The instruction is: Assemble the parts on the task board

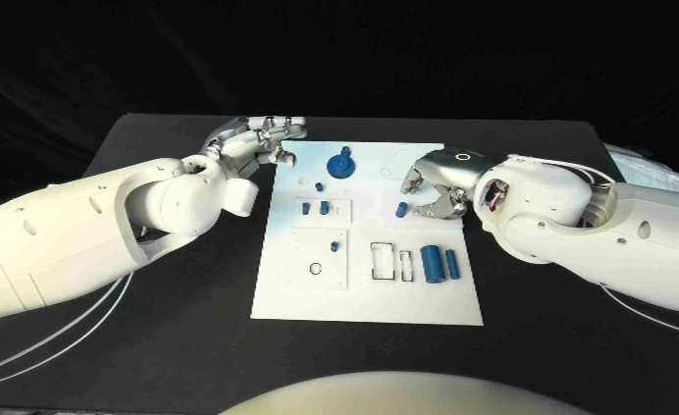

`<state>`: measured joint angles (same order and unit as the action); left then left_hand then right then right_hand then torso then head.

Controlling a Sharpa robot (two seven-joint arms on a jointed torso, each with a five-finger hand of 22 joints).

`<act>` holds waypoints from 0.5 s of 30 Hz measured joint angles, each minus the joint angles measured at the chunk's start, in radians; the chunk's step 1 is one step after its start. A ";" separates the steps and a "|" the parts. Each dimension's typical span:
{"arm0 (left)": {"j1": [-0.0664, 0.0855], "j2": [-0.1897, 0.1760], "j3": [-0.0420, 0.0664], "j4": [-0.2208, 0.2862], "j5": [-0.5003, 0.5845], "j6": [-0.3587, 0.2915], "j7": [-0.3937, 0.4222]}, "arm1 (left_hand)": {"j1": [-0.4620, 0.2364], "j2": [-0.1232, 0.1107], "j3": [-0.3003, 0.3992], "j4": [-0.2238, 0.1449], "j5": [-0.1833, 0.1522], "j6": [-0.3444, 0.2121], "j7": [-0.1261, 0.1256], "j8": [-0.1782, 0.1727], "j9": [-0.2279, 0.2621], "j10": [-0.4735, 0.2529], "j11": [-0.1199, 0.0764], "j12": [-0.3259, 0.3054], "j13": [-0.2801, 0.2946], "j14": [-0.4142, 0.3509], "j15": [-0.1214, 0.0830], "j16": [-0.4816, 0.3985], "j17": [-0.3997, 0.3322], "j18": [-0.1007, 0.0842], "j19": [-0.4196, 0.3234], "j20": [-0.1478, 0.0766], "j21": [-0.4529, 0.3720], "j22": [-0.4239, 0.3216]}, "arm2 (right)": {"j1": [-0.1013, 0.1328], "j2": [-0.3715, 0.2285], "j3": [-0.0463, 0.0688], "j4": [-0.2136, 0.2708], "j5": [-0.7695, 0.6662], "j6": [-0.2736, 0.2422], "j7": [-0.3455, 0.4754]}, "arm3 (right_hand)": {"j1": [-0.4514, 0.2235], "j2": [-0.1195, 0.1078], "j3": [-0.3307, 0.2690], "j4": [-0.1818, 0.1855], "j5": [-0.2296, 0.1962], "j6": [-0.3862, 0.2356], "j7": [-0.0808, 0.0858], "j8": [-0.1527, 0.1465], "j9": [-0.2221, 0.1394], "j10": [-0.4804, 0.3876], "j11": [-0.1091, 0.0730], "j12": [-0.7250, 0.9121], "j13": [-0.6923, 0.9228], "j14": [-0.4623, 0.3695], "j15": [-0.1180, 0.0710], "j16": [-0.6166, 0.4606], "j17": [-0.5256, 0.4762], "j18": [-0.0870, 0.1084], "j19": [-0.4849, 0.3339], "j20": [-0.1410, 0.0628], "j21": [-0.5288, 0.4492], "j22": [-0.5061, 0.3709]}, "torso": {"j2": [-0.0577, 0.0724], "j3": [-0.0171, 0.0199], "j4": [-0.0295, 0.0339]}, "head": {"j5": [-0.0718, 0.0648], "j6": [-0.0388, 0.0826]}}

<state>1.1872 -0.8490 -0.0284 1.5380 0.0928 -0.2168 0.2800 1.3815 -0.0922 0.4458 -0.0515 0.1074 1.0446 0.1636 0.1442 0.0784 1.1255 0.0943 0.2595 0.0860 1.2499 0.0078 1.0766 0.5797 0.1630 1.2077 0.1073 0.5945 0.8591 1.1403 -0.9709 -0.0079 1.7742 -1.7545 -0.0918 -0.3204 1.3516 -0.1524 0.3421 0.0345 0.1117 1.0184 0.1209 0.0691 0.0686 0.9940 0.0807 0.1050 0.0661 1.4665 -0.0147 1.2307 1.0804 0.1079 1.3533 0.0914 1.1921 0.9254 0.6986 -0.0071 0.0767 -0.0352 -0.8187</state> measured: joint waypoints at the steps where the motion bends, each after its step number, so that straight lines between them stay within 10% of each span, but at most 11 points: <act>1: 0.000 0.000 0.000 0.000 -0.001 0.000 0.000 | 0.000 0.000 0.000 0.000 0.000 0.000 0.000 0.000 0.000 0.000 0.000 0.000 0.000 0.000 0.000 0.000 0.000 0.000 0.000 0.000 0.000 0.000 | 0.000 0.002 0.000 -0.001 0.000 0.005 0.000 | 0.001 0.001 0.000 0.000 0.000 0.003 0.002 0.000 0.000 0.012 -0.001 0.007 0.001 0.000 0.000 -0.001 -0.001 0.000 0.000 0.000 0.000 0.003 | 0.000 0.0000 0.0001 | 0.000 0.000; 15: 0.000 0.001 0.000 -0.004 -0.011 0.004 0.001 | 0.000 0.000 0.000 0.000 0.000 0.000 0.000 0.000 0.000 0.000 0.000 0.000 0.000 0.000 0.000 0.000 0.000 0.000 0.000 0.000 0.000 0.000 | -0.010 0.046 -0.004 -0.013 0.005 0.044 0.005 | 0.027 0.027 0.038 0.007 0.000 0.054 0.007 0.004 0.005 0.081 -0.001 0.037 -0.002 0.000 0.000 -0.001 0.001 0.000 0.010 0.005 0.013 0.024 | 0.000 -0.0001 0.0007 | -0.002 -0.003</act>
<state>1.1870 -0.8476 -0.0284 1.5340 0.0819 -0.2127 0.2808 1.3815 -0.0922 0.4458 -0.0515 0.1074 1.0446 0.1636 0.1442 0.0785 1.1255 0.0944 0.2595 0.0860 1.2499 0.0078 1.0766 0.5797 0.1630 1.2077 0.1073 0.5947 0.8591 1.1301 -0.9250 -0.0119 1.7614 -1.7493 -0.0475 -0.3155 1.3784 -0.1256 0.3798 0.0414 0.1118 1.0726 0.1281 0.0732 0.0734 1.0750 0.0795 0.1423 0.0642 1.4665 -0.0146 1.2299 1.0811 0.1078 1.3633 0.0963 1.2046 0.9489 0.6989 -0.0072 0.0774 -0.0376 -0.8221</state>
